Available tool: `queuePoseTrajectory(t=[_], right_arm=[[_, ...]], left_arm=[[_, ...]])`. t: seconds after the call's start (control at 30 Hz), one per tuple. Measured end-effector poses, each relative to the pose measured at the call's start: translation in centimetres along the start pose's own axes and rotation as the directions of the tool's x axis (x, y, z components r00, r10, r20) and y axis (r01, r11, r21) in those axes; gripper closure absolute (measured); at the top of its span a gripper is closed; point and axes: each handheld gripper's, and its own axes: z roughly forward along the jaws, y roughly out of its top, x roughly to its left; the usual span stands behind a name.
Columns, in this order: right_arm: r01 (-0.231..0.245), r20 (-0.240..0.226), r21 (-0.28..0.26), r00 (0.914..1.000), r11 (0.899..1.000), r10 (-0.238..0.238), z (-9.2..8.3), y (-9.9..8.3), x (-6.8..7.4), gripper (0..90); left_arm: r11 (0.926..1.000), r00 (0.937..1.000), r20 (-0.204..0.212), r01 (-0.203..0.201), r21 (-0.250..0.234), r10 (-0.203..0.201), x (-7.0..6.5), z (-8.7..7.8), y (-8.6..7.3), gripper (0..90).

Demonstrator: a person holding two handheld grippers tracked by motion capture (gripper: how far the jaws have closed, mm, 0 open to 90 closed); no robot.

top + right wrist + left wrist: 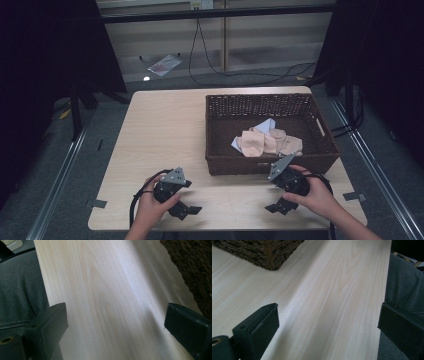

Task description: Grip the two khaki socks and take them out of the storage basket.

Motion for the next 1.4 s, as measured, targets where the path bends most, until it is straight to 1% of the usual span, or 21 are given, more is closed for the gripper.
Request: queuePoseTrajectory(t=[0.17, 0.2, 0.23, 0.3, 0.33, 0.4, 0.43, 0.47, 0.57, 0.6, 0.7, 0.77, 0.8, 0.83, 0.93, 1.07, 1.1, 1.2, 1.27, 1.33, 1.4], right_arm=[[0.021, -0.015, 0.036, 0.9997, 0.999, -0.021, -0.6, 1.1, 0.1, 4.4], [0.016, -0.022, 0.04, 0.9996, 0.999, -0.015, -0.8, 1.3, 0.1, 4.5], [0.025, -0.025, 0.056, 0.9994, 0.998, -0.023, -1.0, 1.5, 0.0, 4.5], [0.03, -0.016, 0.073, 0.9995, 0.997, -0.029, -1.5, 1.9, 0.0, 4.5], [0.042, -0.012, 0.077, 0.9991, 0.996, -0.041, -1.6, 2.1, -0.1, 4.5], [0.038, -0.014, 0.086, 0.9992, 0.996, -0.036, -2.1, 2.5, 0.0, 4.5], [0.043, -0.01, 0.091, 0.9991, 0.995, -0.042, -2.4, 2.6, -0.1, 4.5], [0.05, -0.007, 0.092, 0.9987, 0.994, -0.05, -2.6, 2.8, -0.2, 4.4], [0.05, -0.009, 0.091, 0.9987, 0.995, -0.049, -3.1, 3.2, -0.2, 4.4], [0.049, -0.01, 0.089, 0.9988, 0.995, -0.048, -3.8, 3.6, -0.3, 4.5], [0.048, -0.008, 0.086, 0.9988, 0.995, -0.047, -4.5, 4.0, -0.4, 4.4], [0.04, -0.008, 0.078, 0.9992, 0.996, -0.04, -5.1, 4.4, -0.6, 4.4], [0.046, -0.012, 0.077, 0.9989, 0.996, -0.045, -5.5, 4.6, -0.8, 4.5], [0.039, -0.009, 0.077, 0.9992, 0.996, -0.038, -5.7, 4.7, -0.8, 4.6], [0.043, 0.004, 0.079, 0.999, 0.996, -0.044, -6.6, 5.2, -1.1, 4.5], [0.028, -0.001, 0.065, 0.9996, 0.998, -0.028, -7.8, 5.8, -1.6, 4.4], [0.023, -0.002, 0.062, 0.9997, 0.998, -0.023, -8.1, 5.9, -1.8, 4.5], [0.021, 0.003, 0.054, 0.9998, 0.998, -0.021, -8.9, 6.4, -2.2, 4.4], [0.012, -0.004, 0.048, 0.9999, 0.999, -0.012, -9.2, 6.6, -2.4, 4.6], [0.006, 0.002, 0.044, 1.0, 0.999, -0.007, -9.6, 6.9, -2.6, 4.5], [-0.004, -0.002, 0.044, 1.0, 0.999, 0.004, -10.0, 7.2, -2.9, 4.5]], left_arm=[[1.0, 1.0, 0.005, -0.003, -0.001, 0.003, 0.0, 0.0, 0.0, 3.1], [1.0, 1.0, 0.002, -0.005, 0.005, 0.005, 0.0, 0.0, 0.0, 3.1], [1.0, 1.0, 0.003, -0.004, 0.001, 0.004, 0.0, 0.0, 0.0, 3.2], [1.0, 1.0, 0.003, 0.001, -0.003, -0.001, 0.0, 0.0, 0.0, 3.1], [1.0, 1.0, 0.003, -0.006, 0.005, 0.006, 0.1, -0.1, 0.0, 3.2], [1.0, 1.0, 0.002, -0.005, 0.004, 0.005, 0.1, -0.1, 0.0, 3.1], [1.0, 1.0, 0.002, -0.006, 0.005, 0.006, 0.1, -0.1, 0.0, 3.2], [1.0, 1.0, 0.004, 0.001, -0.004, -0.001, 0.0, 0.0, 0.0, 3.1], [1.0, 1.0, 0.005, -0.004, 0.003, 0.004, 0.1, 0.0, 0.0, 3.1], [1.0, 1.0, 0.003, -0.003, 0.004, 0.003, 0.0, 0.0, 0.0, 3.2], [1.0, 1.0, 0.004, 0.001, -0.002, -0.001, 0.0, 0.0, 0.0, 3.1], [1.0, 1.0, 0.002, -0.004, 0.003, 0.004, 0.1, -0.1, 0.0, 3.1], [1.0, 1.0, 0.003, -0.004, 0.005, 0.004, 0.1, -0.1, 0.0, 3.2], [1.0, 1.0, 0.005, -0.003, -0.001, 0.003, 0.1, 0.0, 0.0, 3.2], [1.0, 1.0, 0.005, 0.002, -0.002, -0.002, 0.0, 0.0, 0.0, 3.1], [1.0, 1.0, 0.004, -0.002, 0.0, 0.002, 0.1, 0.0, 0.0, 3.1], [1.0, 1.0, 0.005, 0.004, -0.004, -0.004, 0.0, 0.0, 0.0, 3.1], [1.0, 1.0, 0.004, -0.002, 0.001, 0.002, 0.1, 0.0, 0.0, 3.1], [1.0, 1.0, 0.005, -0.002, 0.001, 0.002, 0.1, 0.0, 0.0, 3.1], [1.0, 1.0, 0.003, 0.0, -0.001, 0.0, 0.1, -0.1, 0.0, 3.1], [1.0, 1.0, 0.002, 0.002, -0.001, -0.002, 0.1, -0.1, -0.1, 3.1]])
